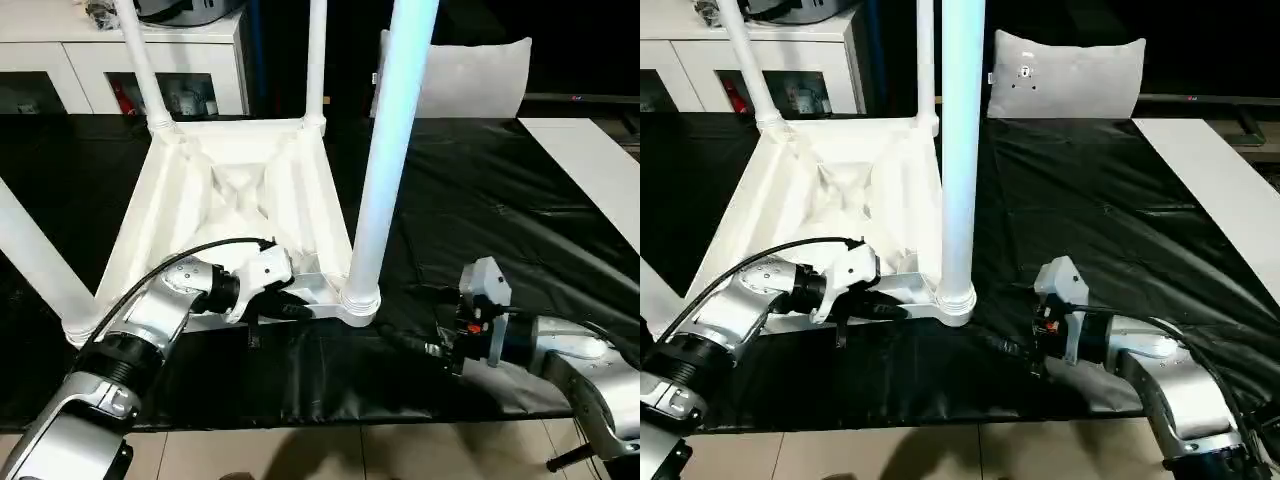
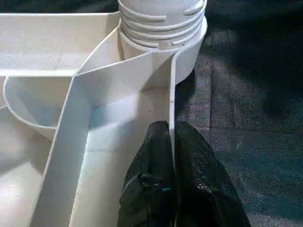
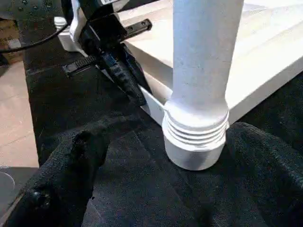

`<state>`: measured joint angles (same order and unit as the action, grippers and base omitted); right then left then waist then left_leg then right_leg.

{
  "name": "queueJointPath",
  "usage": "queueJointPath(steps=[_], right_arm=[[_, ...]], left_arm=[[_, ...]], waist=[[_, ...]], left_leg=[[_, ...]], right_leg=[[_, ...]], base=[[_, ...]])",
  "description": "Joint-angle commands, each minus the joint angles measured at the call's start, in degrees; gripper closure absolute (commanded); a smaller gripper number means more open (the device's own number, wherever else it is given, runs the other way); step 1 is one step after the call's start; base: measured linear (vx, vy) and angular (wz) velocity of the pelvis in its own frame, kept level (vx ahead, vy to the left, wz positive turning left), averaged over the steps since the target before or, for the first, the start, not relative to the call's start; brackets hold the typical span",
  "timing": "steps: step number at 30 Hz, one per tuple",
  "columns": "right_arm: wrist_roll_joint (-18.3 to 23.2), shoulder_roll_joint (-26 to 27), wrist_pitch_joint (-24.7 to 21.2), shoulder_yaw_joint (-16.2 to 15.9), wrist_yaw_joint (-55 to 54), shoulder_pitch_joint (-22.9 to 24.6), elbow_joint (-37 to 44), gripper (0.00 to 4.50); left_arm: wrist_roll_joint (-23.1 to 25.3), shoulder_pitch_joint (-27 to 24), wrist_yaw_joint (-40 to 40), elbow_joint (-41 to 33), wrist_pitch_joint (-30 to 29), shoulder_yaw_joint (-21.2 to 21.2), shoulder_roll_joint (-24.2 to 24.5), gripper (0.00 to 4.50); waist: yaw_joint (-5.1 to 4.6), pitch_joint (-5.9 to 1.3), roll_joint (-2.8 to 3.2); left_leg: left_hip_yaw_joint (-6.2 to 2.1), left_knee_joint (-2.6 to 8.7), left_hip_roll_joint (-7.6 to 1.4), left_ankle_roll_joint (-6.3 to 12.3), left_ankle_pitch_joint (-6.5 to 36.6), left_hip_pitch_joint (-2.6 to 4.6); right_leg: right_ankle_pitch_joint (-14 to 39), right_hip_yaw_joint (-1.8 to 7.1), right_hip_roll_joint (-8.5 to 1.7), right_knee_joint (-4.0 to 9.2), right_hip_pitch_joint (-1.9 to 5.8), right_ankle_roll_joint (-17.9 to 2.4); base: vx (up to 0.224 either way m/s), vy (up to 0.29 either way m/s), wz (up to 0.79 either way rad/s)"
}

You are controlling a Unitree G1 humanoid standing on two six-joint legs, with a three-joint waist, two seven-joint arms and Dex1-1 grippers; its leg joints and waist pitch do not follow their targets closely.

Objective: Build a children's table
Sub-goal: Rotate leg to tighten

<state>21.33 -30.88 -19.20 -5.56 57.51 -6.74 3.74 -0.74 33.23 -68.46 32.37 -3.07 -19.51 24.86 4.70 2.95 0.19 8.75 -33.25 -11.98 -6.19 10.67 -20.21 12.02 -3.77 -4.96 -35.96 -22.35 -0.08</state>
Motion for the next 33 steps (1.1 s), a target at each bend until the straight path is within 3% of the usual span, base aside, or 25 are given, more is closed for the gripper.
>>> queueJointPath(steps=[1, 2, 3, 4, 5, 6, 7, 8, 9, 13, 17, 19, 20, 29, 31, 33], right_arm=[[-0.16, -0.83, 0.32, -0.06, 0.47, -0.25, 0.58, 0.0], [-0.07, -1.04, 0.08, -0.09, 0.6, -0.15, 0.98, 0.0], [0.06, -1.16, -0.15, -0.09, 0.72, -0.14, 1.3, 0.0], [0.22, -1.29, -0.44, -0.04, 0.81, -0.17, 1.69, 0.0], [0.31, -1.32, -0.66, -0.01, 0.82, -0.21, 2.04, 0.0], [0.49, -1.33, -1.07, 0.01, 0.69, -0.32, 2.54, 0.0], [0.56, -1.3, -1.27, 0.0, 0.56, -0.33, 2.82, 0.0], [0.6, -1.25, -1.5, -0.05, 0.4, -0.35, 3.13, 0.0], [0.69, -1.0, -1.81, -0.04, 0.04, -0.3, 3.44, 0.0], [0.64, -0.66, -1.89, -0.08, -0.42, -0.23, 3.46, 0.0], [0.18, 0.05, -0.81, -0.32, -0.6, -0.23, 1.63, 0.0], [0.12, 0.1, -0.65, -0.46, -0.38, -0.34, 1.29, 0.0], [0.22, 0.15, -0.56, -0.6, -0.02, -0.48, 0.96, 0.0], [1.43, -0.25, -0.59, -1.06, 3.1, -1.51, 0.3, 0.0], [1.43, -1.29, -1.28, -1.35, 4.26, -3.05, 0.59, 0.0], [1.28, -1.74, -1.46, -1.69, 4.8, -3.74, 0.62, 0.0]], left_arm=[[0.22, 0.08, 1.94, -0.56, 2.3, 1.24, 0.06, 4.43], [-0.17, 0.08, 1.76, -0.67, 2.93, 1.52, -0.14, 4.43], [-0.57, 0.07, 1.43, -0.85, 3.08, 1.75, -0.27, 4.43], [-1.19, -0.01, 0.93, -1.24, 2.95, 2.06, -0.38, 4.43], [-1.58, -0.11, 0.53, -1.54, 2.67, 2.18, -0.36, 4.43], [-1.71, -0.27, 0.05, -1.94, 2.55, 2.17, -0.13, 4.43], [-1.7, -0.41, -0.22, -2.15, 2.64, 2.11, 0.07, 4.43], [-1.68, -0.55, -0.46, -2.32, 2.7, 2.1, 0.36, 4.43], [-1.71, -0.71, -0.85, -2.34, 3.02, 2.26, 0.75, 4.43], [-1.83, -0.71, -1.26, -2.15, 3.52, 2.55, 1.03, 4.43], [-1.99, -0.4, -2.15, -2.16, 4.52, 2.46, 0.67, 4.43], [-2.11, -0.37, -2.42, -2.17, 4.82, 2.46, 0.42, 4.43], [-2.43, -0.4, -3.01, -2.32, 5.15, 2.46, 0.11, 4.43], [-2.73, -0.26, -6.78, -2.38, 7.26, 0.78, 0.13, 4.43], [-2.55, -0.19, -8.5, -2.6, 8.01, 0.03, 0.22, 4.43], [-2.55, -0.23, -9.0, -2.8, 8.14, -0.19, 0.17, 4.43]], waist=[[0.16, -3.2, -0.94], [0.21, -3.22, -0.75], [0.24, -3.2, -0.95], [0.35, -3.22, -0.6], [0.35, -3.29, -0.77], [0.51, -3.28, 0.01], [0.38, -3.36, -0.41], [0.5, -3.29, 0.33], [0.33, -3.41, 0.01], [0.32, -3.45, 0.64], [0.24, -3.45, 0.37], [0.3, -3.47, 0.5], [0.28, -3.4, 0.27], [0.47, -3.54, 0.55], [0.49, -3.49, 0.94], [0.41, -3.43, 0.8]], left_leg=[[0.58, 3.94, -0.73, 2.51, 12.06, -0.43], [0.6, 3.9, -0.8, 2.53, 11.8, -0.35], [0.67, 3.85, -0.77, 2.63, 11.39, -0.4], [0.62, 3.85, -0.77, 2.59, 11.2, -0.34], [0.64, 3.81, -0.76, 2.68, 10.57, -0.47], [0.59, 3.8, -0.73, 2.61, 10.39, -0.41], [0.66, 3.7, -0.73, 2.64, 10.12, -0.51], [0.55, 3.75, -0.69, 2.5, 10.12, -0.5], [0.62, 3.65, -0.65, 2.54, 9.9, -0.62], [0.59, 3.52, -0.55, 2.58, 9.3, -0.64], [0.67, 3.48, -0.56, 2.75, 9.29, -0.65], [0.68, 3.43, -0.56, 2.88, 9.09, -0.62], [0.7, 3.44, -0.57, 3.0, 9.02, -0.63], [0.76, 3.22, -0.72, 3.97, 7.56, -0.5], [0.68, 3.21, -0.75, 3.9, 7.7, -0.5], [0.74, 3.18, -0.79, 3.78, 8.45, -0.4]], right_leg=[[14.86, 2.39, -2.65, 5.44, 2.75, -9.7], [14.92, 2.45, -2.7, 5.48, 2.68, -9.52], [14.48, 2.48, -2.69, 5.47, 2.68, -9.45], [14.12, 2.48, -2.7, 5.36, 2.65, -9.57], [13.14, 2.46, -2.66, 5.26, 2.77, -9.56], [12.42, 2.48, -2.7, 5.16, 2.7, -9.85], [11.04, 2.48, -2.62, 5.13, 2.77, -10.11], [10.54, 2.45, -2.61, 5.02, 2.74, -10.33], [9.08, 2.45, -2.52, 5.01, 2.9, -10.51], [6.32, 2.38, -2.41, 4.72, 2.9, -11.68], [5.17, 2.35, -2.38, 4.64, 2.93, -12.5], [5.14, 2.37, -2.41, 4.57, 2.94, -12.74], [5.22, 2.37, -2.37, 4.59, 2.95, -12.71], [1.59, 2.38, -2.37, 4.16, 2.82, -13.92], [1.03, 2.37, -2.43, 3.98, 2.85, -14.36], [0.87, 2.4, -2.38, 3.99, 2.82, -14.63]], base=[[0.0, 0.0, 0.0], [0.0, 0.0, 0.0], [0.0, 0.0, 0.0], [0.0, 0.0, 0.0], [0.0, 0.0, 0.0], [0.0, 0.0, 0.0], [0.0, 0.0, 0.0], [0.0, 0.0, 0.0], [0.0, 0.0, 0.0], [0.0, 0.0, 0.0], [0.0, 0.0, 0.0], [0.0, 0.0, 0.0], [0.0, 0.0, 0.0], [0.0, 0.0, 0.0], [0.0, 0.0, 0.0], [0.0, 0.0, 0.0]])
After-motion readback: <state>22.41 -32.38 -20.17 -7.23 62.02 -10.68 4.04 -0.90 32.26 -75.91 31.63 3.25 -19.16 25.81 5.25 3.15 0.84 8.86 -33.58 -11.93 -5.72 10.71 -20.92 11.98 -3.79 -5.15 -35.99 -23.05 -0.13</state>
